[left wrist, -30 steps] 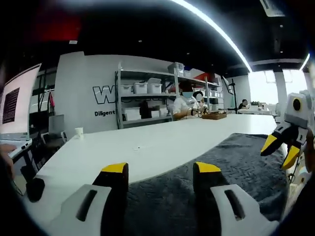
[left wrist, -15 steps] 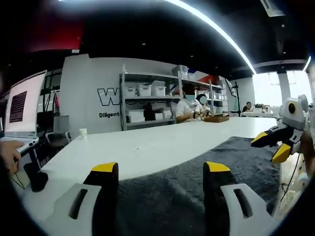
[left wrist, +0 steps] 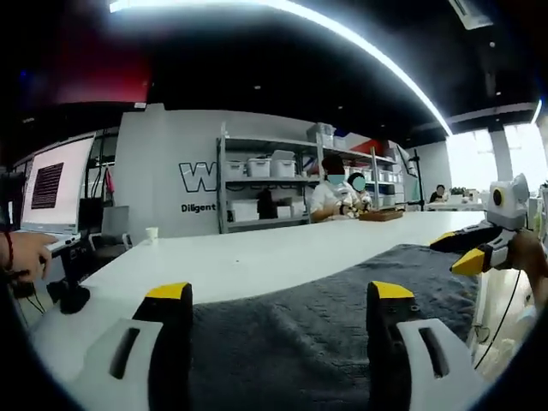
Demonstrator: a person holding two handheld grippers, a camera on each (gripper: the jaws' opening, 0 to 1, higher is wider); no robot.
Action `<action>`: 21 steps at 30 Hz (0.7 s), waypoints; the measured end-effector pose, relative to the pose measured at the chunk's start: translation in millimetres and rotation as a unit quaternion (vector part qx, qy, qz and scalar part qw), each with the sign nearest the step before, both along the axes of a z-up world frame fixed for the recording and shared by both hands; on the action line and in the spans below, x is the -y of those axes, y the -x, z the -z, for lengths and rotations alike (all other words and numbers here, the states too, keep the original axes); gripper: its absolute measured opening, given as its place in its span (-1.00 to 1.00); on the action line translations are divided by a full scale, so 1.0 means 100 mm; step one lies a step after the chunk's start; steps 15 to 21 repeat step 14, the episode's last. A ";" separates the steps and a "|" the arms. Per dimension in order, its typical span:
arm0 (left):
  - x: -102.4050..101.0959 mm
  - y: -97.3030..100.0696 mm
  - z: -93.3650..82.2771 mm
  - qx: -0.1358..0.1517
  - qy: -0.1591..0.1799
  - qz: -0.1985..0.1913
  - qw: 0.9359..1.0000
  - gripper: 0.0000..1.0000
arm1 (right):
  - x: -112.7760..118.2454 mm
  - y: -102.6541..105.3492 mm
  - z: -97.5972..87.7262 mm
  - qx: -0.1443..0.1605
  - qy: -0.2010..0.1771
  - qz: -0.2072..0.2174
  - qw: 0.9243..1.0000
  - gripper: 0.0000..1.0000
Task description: Open the folded towel by lifting each exposed corner and separating the folded layers until the towel lies flat within the target outline without major curled edges
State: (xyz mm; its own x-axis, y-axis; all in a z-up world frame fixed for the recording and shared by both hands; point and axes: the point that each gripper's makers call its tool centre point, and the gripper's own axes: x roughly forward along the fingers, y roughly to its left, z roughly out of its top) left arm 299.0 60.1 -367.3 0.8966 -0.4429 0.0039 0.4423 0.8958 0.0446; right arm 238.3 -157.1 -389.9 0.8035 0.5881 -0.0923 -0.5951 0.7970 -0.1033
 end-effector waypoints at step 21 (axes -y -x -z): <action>0.17 0.39 0.07 -0.010 0.002 0.018 1.000 0.98 | 0.51 0.27 -0.03 0.011 -0.012 0.072 0.997 0.05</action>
